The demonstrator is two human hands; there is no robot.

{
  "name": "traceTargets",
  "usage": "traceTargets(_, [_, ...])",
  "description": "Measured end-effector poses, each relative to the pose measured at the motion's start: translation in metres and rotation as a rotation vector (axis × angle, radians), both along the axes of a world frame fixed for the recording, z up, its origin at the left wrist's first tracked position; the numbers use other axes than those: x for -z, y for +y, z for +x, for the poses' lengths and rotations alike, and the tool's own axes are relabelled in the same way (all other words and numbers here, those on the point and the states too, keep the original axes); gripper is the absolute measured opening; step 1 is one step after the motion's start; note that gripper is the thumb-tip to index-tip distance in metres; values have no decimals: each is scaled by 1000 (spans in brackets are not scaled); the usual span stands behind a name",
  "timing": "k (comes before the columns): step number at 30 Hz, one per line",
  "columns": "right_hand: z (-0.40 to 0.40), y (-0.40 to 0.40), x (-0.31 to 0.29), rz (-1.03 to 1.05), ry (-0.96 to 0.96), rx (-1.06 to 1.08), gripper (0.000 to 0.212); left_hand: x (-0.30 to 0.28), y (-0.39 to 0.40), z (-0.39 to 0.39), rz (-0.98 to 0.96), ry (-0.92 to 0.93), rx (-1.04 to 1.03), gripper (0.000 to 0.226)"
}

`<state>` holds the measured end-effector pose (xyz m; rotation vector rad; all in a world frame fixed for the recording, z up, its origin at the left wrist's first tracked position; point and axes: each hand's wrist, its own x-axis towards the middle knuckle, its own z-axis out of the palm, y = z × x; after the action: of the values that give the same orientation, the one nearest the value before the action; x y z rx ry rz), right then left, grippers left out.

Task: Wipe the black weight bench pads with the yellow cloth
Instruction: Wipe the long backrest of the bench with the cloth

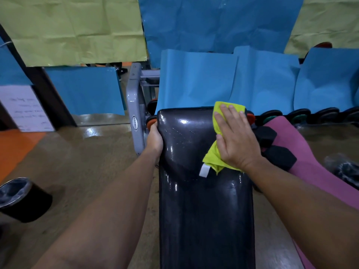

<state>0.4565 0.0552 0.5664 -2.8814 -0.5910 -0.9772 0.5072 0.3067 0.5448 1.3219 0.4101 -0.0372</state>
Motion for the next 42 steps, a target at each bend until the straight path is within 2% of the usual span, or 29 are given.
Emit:
traceTargets(4, [9,38,-10,126,-16,98,64,1,-2,1,-40,-14,4,65])
traceTargets(7, [0,57,-1,34,4,-40,64,-2,-2,0,-48,-16,-19,75])
traceTargets(9, [-4,40,0,-41,5,-102,64,-3,-2,0,-60,-17,-17,69])
traceTargets(12, [4,7,-7,-79,-9,-54,63,1,0,1,-55,-18,-22,75])
traceTargets(15, [11,7,-18,-83,-31,11,59,7,3,5,-70,-5,-14,83])
traceTargets(20, [5,7,-19,27,44,-5,60,-4,-3,-5,-34,4,2,62])
traceTargets(23, [9,22,-24,211,123,48,57,-3,-4,-4,-49,3,1,59])
traceTargets(26, [3,58,-16,343,87,106,62,-1,-3,-1,-55,-13,-22,78])
traceTargets(28, [-9,72,-2,229,63,63,70,4,0,3,-57,-14,-41,88])
traceTargets(31, [-16,51,8,11,50,-60,78,7,4,6,-33,-6,-12,80])
traceTargets(33, [-10,30,5,-69,48,-127,72,8,6,5,-25,8,-9,77])
traceTargets(35, [3,16,-3,-63,53,-166,64,7,5,4,-31,19,-13,74])
traceTargets(38, [18,21,-17,58,49,-129,58,8,3,4,-19,24,-12,71])
traceTargets(42, [7,40,-4,46,18,-79,62,4,2,3,-12,14,-22,73])
